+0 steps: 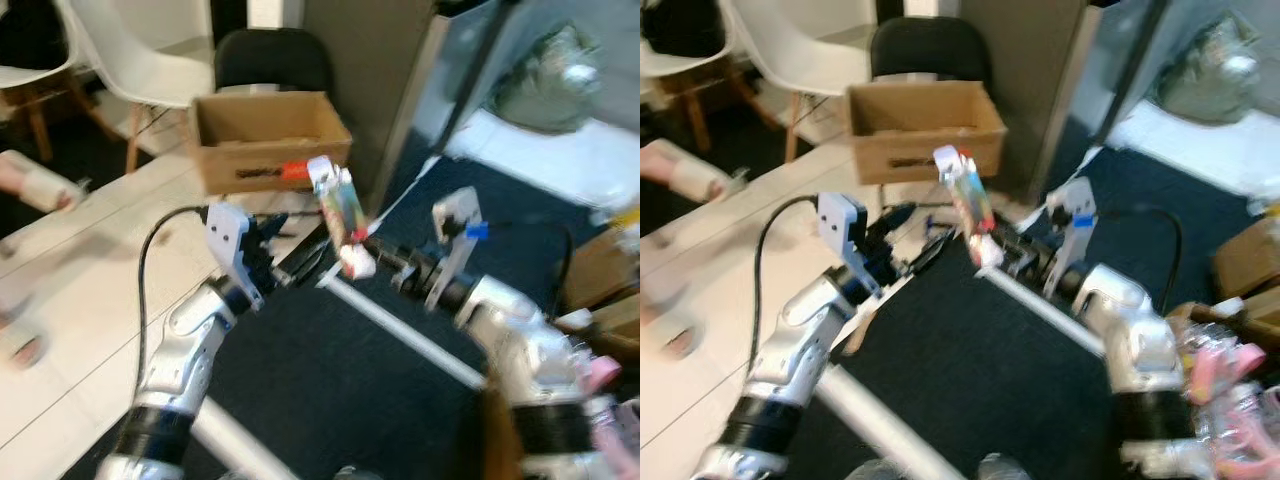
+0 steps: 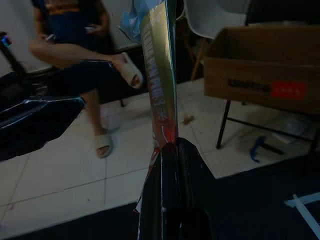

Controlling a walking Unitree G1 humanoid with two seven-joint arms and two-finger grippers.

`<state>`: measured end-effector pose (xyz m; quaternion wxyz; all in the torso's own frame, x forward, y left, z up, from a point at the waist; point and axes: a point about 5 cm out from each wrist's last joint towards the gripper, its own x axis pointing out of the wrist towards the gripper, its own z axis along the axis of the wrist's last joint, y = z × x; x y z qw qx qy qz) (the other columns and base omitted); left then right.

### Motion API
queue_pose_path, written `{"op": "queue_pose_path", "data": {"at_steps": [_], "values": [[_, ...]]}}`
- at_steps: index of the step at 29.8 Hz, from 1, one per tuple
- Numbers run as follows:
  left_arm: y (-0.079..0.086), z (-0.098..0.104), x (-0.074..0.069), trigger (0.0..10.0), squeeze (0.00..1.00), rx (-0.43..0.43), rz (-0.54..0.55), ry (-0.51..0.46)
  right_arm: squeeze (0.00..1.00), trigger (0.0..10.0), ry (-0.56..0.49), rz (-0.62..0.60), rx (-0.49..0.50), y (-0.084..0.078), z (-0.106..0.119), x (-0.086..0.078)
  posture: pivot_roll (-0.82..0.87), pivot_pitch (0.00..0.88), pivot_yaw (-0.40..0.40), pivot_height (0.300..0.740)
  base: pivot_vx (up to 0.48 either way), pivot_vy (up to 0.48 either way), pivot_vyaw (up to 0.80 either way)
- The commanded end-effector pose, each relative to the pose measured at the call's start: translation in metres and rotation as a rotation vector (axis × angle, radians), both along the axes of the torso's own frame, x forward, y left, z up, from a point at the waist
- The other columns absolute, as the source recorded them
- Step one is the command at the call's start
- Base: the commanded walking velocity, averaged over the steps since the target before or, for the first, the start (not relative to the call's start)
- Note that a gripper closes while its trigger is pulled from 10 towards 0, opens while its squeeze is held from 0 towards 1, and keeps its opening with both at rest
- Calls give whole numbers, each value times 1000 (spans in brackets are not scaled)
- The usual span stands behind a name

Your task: Picking trash to rubbish bin

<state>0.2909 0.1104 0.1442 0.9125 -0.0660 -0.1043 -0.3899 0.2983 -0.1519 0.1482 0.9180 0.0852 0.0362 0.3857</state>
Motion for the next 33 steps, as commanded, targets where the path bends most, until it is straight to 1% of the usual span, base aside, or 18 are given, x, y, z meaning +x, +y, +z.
{"op": "queue_pose_path", "data": {"at_steps": [1,9,20,33], "values": [[-1,1,-1,10000,0,2,-10,-7,0,10000,-11,-12,-2,-3,2,1,-41,0,-48,740,292,0,0],[0,1,-1,10000,0,3,-6,-9,0,10000,-16,-9,-7,-3,2,1,-42,0,-47,740,294,0,0],[6,1,1,10000,0,13,15,-14,0,10000,-18,-8,-13,-3,1,1,-40,0,-49,740,302,0,0],[7,2,2,10000,0,15,19,-16,0,10000,-16,-7,-17,-3,0,0,-40,0,-50,740,353,0,0]]}}
